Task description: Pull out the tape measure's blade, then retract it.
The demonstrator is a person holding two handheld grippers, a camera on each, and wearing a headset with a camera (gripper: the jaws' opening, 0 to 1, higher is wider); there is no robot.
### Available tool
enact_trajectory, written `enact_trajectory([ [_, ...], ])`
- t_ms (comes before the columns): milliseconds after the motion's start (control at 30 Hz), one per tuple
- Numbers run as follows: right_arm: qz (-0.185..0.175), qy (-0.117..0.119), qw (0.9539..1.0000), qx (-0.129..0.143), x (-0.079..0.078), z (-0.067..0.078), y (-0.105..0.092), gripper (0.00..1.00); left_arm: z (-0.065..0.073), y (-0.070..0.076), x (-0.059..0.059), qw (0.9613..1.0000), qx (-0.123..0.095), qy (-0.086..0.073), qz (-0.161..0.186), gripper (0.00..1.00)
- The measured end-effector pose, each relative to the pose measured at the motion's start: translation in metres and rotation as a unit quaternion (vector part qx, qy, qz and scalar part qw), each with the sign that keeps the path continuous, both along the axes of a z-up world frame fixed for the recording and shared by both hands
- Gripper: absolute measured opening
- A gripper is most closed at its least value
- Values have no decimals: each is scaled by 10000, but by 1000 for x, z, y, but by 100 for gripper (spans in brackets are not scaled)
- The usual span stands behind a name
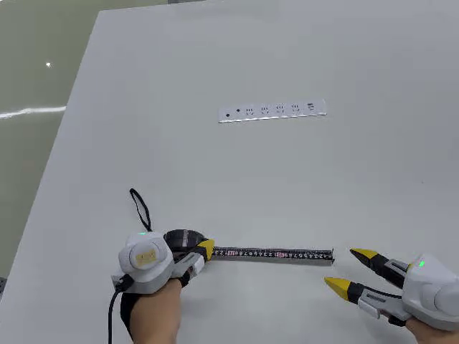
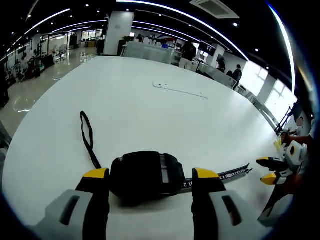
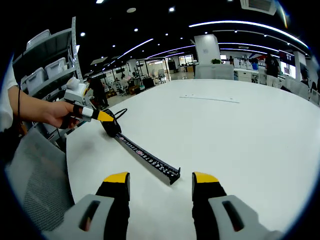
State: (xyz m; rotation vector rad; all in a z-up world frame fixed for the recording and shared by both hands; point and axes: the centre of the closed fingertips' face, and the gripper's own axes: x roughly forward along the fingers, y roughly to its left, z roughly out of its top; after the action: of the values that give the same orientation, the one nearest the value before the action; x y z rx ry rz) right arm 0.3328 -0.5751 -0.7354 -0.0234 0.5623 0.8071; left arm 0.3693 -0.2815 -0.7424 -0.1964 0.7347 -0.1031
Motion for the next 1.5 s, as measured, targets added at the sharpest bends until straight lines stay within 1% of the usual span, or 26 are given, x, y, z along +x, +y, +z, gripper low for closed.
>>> enact_trajectory([
  [100,22,7,10000,-21,2,-1,-1,49,0,0,0,10000,71,2,-3,64],
  [200,48,15,10000,-44,3,-2,-3,49,0,2,1,9999,39,-8,97,62],
  [333,53,23,10000,-61,3,-3,-5,48,-2,3,1,9999,133,19,76,61],
  [433,26,39,10000,-59,3,-4,-8,48,-3,3,1,9998,152,35,82,61],
  [633,-14,54,10000,-47,3,-5,-9,47,-4,4,1,9998,167,40,110,60],
  [1067,109,39,9999,-61,4,-7,-4,46,-4,4,2,9998,174,26,135,60],
  [1133,159,19,9998,-92,4,-9,-4,45,-5,4,2,9998,170,32,136,60],
  [1200,237,7,9997,-58,5,-10,-2,45,-5,3,1,9998,172,34,133,60],
  [1300,436,-118,9988,-164,6,-10,-1,43,-5,4,1,9998,165,29,140,60],
  [1367,549,-116,9982,-197,7,-11,0,42,-5,4,1,9998,159,32,149,60],
  [1433,672,-169,9973,-239,10,-12,0,42,-5,4,1,9998,163,30,146,60],
  [1500,758,-152,9966,-297,11,-14,-1,41,-5,3,1,9998,161,33,146,60],
])
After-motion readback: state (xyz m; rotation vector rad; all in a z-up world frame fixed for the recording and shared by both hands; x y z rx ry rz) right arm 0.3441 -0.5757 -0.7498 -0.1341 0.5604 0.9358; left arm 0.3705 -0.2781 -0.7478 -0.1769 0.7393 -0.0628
